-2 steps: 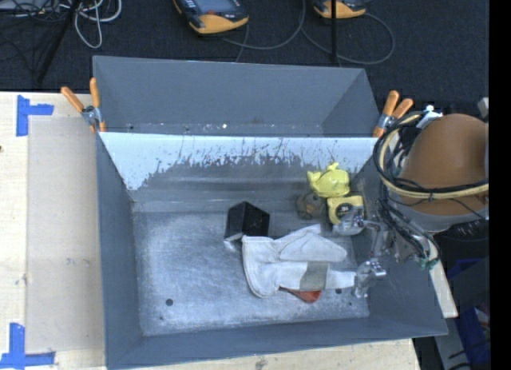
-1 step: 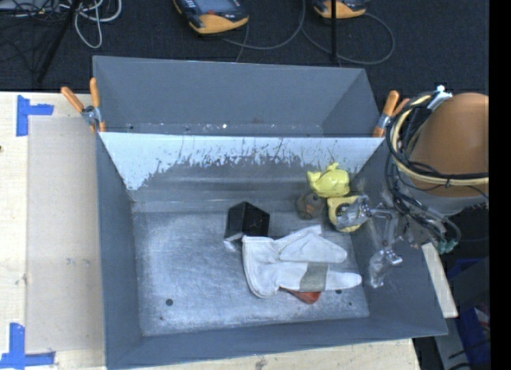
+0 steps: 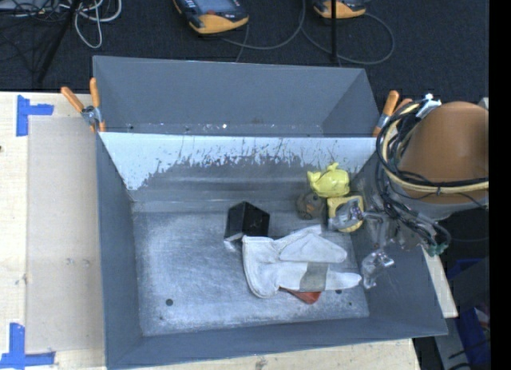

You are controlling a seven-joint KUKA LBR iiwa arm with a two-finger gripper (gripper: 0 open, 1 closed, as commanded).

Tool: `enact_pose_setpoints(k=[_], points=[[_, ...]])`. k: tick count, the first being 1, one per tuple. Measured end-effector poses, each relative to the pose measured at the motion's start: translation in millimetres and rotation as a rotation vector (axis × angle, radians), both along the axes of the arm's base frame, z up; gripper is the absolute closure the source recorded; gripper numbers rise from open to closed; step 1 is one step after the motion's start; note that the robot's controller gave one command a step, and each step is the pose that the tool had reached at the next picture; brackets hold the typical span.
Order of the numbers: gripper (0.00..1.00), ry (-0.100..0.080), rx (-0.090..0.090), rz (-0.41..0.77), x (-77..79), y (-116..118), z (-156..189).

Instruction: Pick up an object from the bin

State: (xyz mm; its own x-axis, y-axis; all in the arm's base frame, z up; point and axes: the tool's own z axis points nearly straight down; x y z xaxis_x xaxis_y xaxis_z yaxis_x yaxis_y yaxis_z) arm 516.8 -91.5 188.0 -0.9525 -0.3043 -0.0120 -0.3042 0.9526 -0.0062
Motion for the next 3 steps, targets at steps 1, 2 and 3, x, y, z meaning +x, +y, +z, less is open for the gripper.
enact_pose_setpoints(k=[1,2,3], points=[[0.00,0.009,0.002,-0.004,-5.6,-1.9,-63.0],[1.00,0.008,-0.002,0.266,7.5,58.9,-114.2],[1.00,0.008,-0.002,0.266,7.5,58.9,-114.2]])
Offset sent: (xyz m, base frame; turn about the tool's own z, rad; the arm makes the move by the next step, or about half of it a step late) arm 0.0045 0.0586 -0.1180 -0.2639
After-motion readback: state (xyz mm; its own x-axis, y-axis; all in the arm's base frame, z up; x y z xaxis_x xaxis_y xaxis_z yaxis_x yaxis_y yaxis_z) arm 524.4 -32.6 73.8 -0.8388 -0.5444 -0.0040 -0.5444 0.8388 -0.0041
